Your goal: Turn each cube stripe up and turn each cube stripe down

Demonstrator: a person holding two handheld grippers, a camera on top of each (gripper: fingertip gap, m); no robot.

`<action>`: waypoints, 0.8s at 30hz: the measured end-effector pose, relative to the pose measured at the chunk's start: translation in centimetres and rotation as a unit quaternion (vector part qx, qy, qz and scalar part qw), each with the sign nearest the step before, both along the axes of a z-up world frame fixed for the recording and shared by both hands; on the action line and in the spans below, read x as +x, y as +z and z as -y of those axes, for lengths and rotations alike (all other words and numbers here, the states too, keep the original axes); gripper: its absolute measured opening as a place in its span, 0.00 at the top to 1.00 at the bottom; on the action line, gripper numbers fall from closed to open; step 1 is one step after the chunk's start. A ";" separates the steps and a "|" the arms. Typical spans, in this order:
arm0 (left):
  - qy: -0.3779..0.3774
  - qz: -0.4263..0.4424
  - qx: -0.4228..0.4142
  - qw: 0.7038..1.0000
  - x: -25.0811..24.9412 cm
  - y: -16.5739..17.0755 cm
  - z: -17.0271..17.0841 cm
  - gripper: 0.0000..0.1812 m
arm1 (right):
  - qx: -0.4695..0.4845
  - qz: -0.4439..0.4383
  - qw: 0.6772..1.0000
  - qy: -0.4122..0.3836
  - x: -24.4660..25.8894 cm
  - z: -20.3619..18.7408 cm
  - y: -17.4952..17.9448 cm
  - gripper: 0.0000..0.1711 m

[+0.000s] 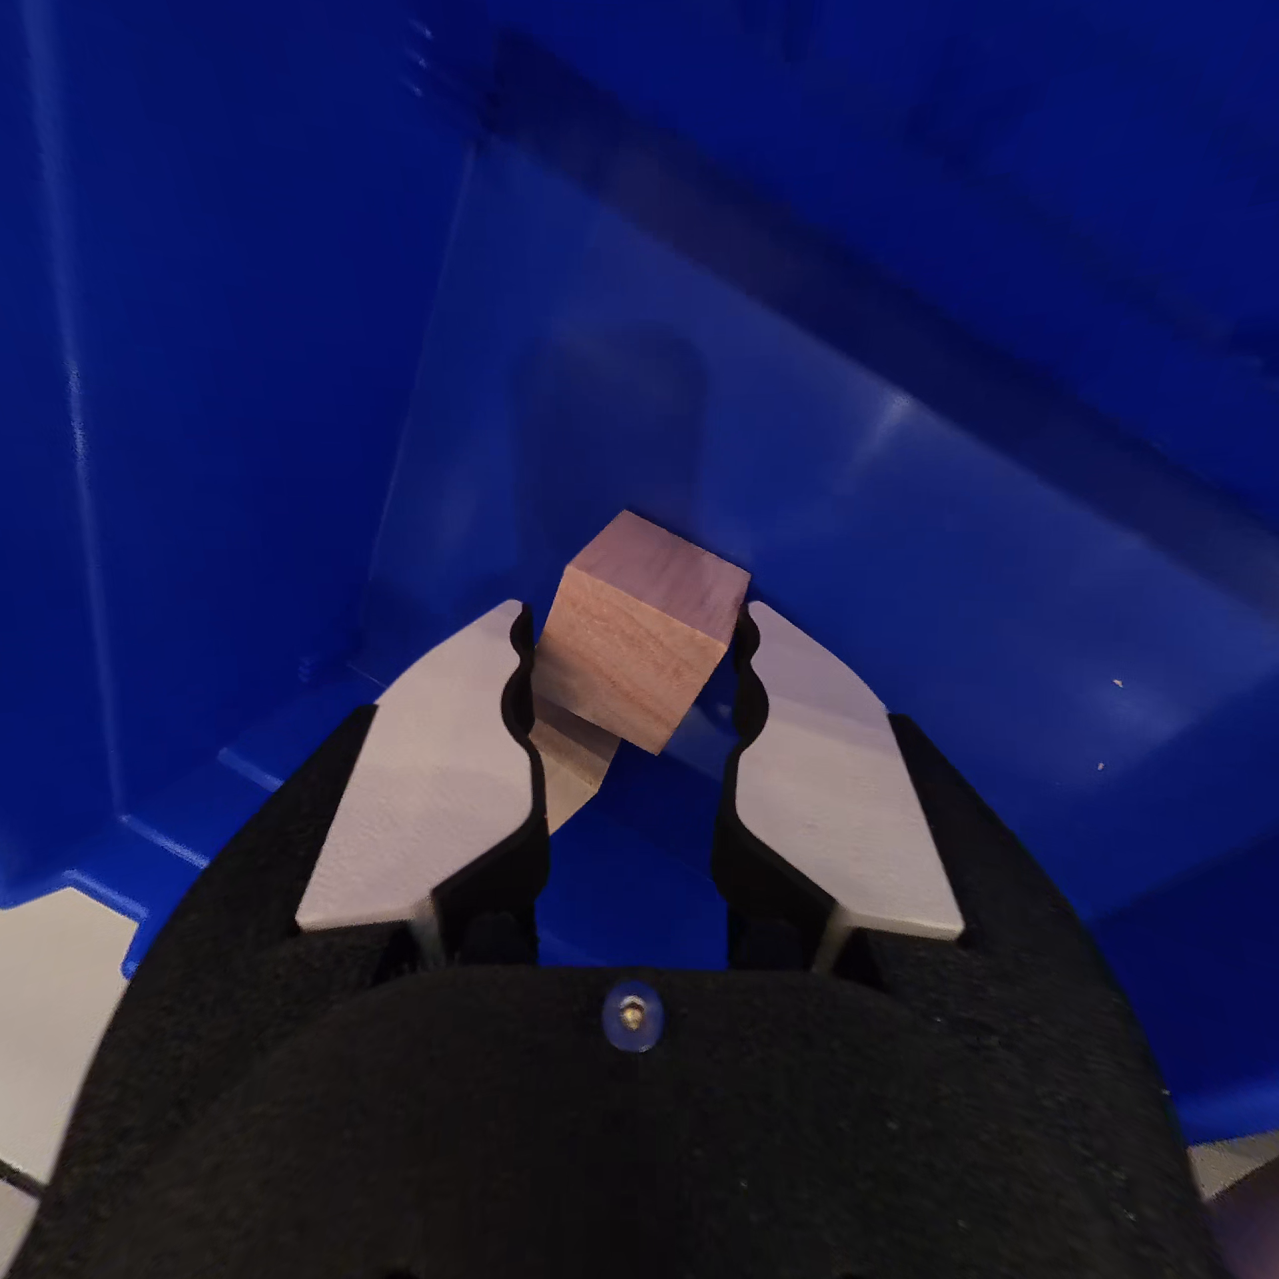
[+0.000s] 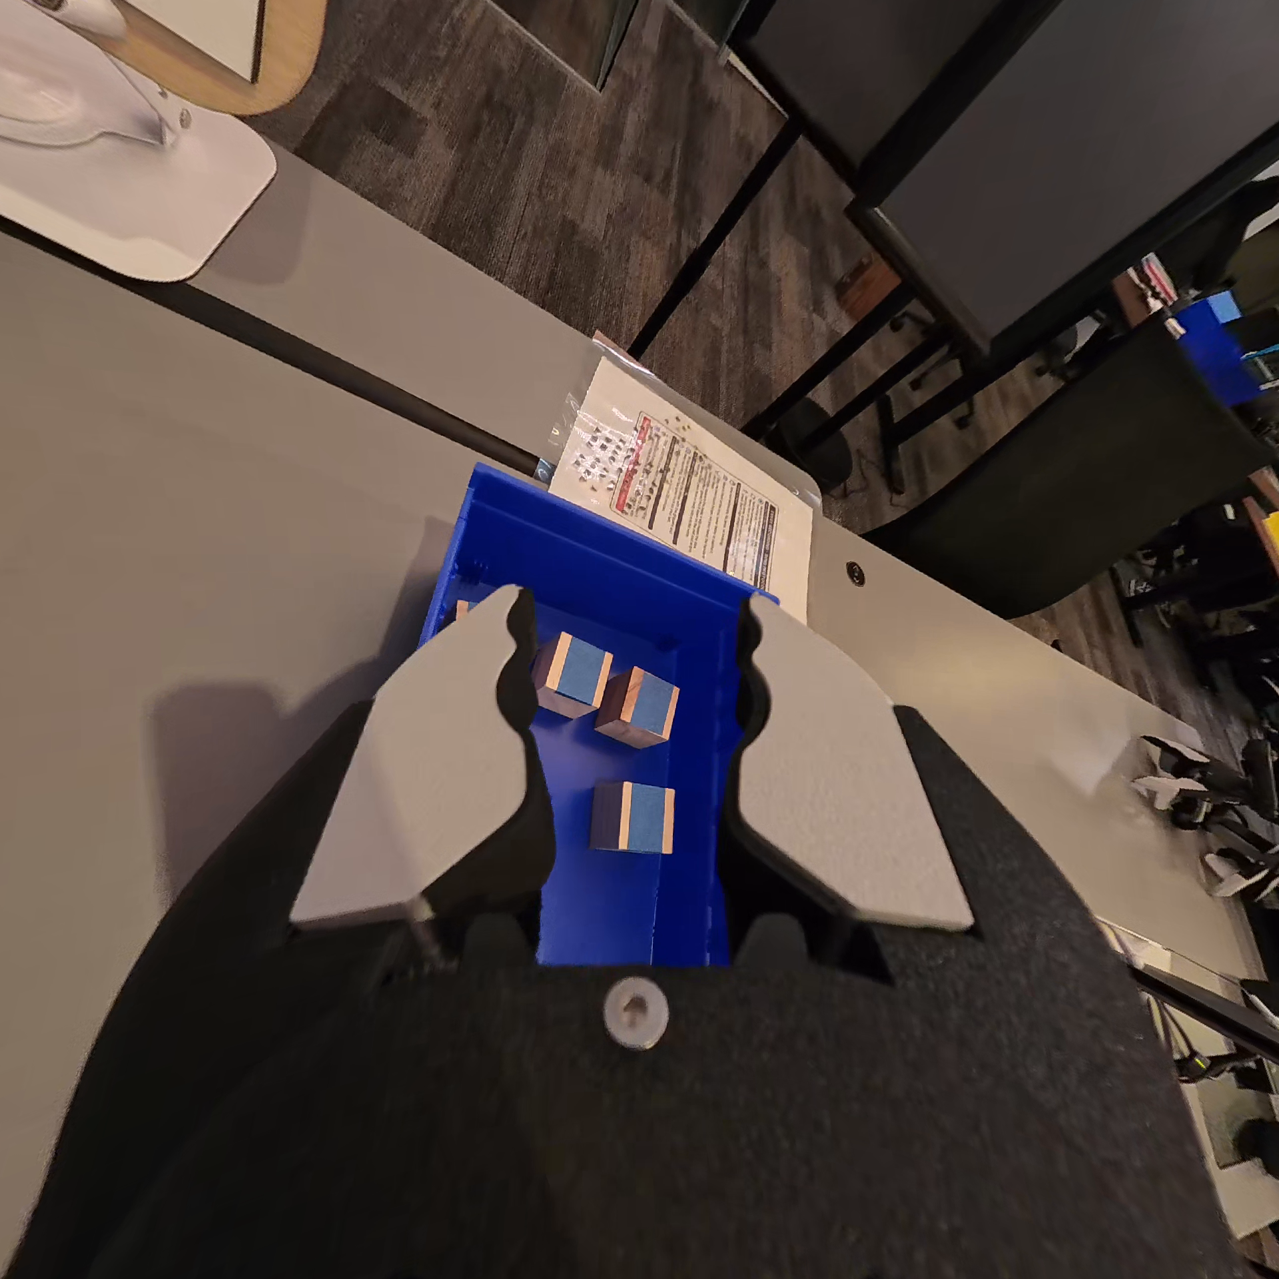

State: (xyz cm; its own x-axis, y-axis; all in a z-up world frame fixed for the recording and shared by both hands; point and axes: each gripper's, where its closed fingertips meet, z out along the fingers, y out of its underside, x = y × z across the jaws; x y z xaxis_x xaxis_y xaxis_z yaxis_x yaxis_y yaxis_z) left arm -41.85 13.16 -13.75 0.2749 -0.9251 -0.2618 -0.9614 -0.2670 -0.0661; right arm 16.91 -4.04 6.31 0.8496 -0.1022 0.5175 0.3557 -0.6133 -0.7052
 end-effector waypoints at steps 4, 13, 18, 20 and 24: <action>0.020 -0.007 -0.014 1.000 0.1 0.2 0.3 0.69 | 0.011 0.006 1.000 0.003 -0.3 0.0 0.4 0.68; 0.028 0.085 0.051 0.995 2.5 5.2 0.1 0.69 | 0.004 0.010 1.000 0.014 -0.9 -0.1 0.2 0.68; 0.021 0.245 0.072 0.967 5.7 10.8 1.2 0.70 | 0.000 0.014 0.999 0.031 -1.9 -0.5 -0.2 0.67; 0.002 0.319 0.056 0.946 8.1 13.3 2.7 0.69 | 0.006 0.008 0.998 0.066 -3.6 -1.0 -0.2 0.67; -0.055 0.479 -0.024 0.876 15.0 18.3 7.7 0.70 | 0.025 -0.013 0.968 0.248 -12.0 -2.2 -0.7 0.62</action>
State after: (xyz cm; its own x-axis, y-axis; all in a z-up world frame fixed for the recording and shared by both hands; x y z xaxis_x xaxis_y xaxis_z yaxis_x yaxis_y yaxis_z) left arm -26.81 5.50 4.59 0.2556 -0.9634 0.0807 -0.4909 -0.2012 -0.8477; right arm 4.91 -1.80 5.66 0.8134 0.2969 0.5003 0.5794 -0.3357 -0.7427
